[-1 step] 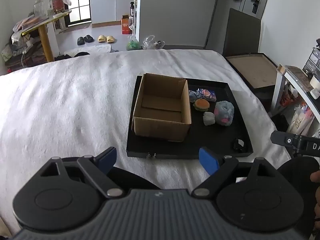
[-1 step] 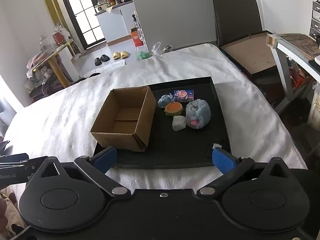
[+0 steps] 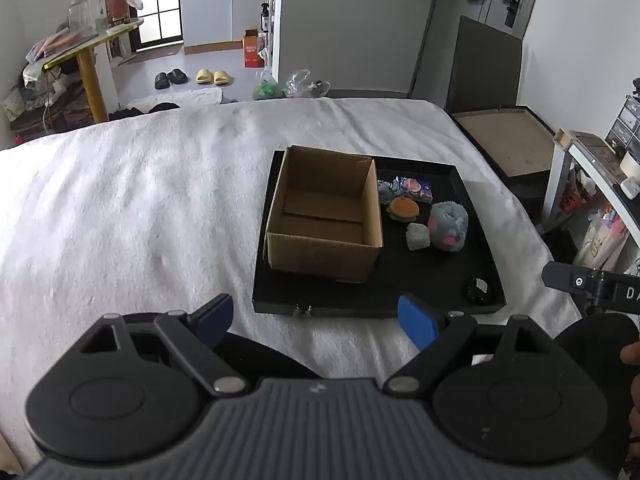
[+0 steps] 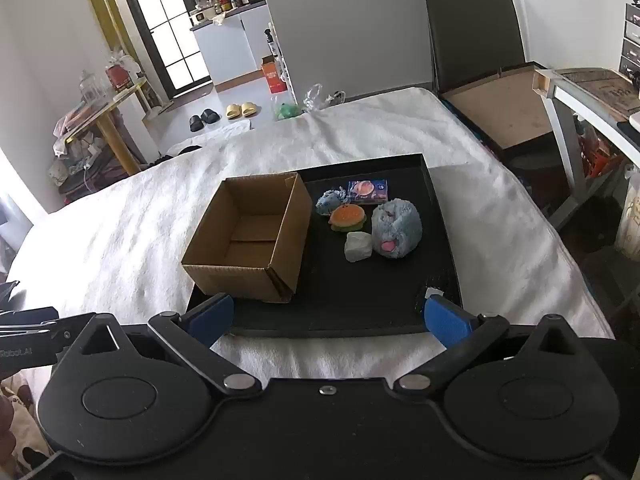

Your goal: Organize soft objects

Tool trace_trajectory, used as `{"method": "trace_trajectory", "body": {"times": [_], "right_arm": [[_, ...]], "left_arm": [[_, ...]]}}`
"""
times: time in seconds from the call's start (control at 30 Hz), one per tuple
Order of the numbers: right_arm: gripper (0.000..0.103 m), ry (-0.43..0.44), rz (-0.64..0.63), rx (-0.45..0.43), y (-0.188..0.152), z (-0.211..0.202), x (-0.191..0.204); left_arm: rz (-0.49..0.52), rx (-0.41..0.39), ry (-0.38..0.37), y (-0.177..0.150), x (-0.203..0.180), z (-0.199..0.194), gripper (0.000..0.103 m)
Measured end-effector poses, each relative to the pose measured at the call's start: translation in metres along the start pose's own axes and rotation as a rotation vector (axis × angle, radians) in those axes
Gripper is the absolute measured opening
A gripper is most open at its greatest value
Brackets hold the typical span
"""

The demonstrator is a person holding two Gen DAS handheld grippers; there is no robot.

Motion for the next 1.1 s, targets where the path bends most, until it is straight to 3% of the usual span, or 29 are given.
{"method": "trace_trajectory", "body": {"times": [0.2, 1.1], "right_arm": [[0.103, -0.008, 0.005, -0.028, 0.001, -0.004, -0.002], [0.103, -0.032, 0.003, 0.005, 0.000, -0.003, -0.002]], "left_arm": [[0.005, 0.012, -0.011, 0.001, 0.005, 0.007, 0.088], [0.004, -0.003, 0.006, 0.000, 0.001, 0.002, 0.088]]}}
Point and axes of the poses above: each gripper's, at about its wrist camera, not at the fingertips, and z roughly the way its jaws point, x to its left, y to its top, the point moved 6 cm from there along z, roughly the way its jaws point, and after that the axes turned 14 degrees about x, right-handed, at the moved point
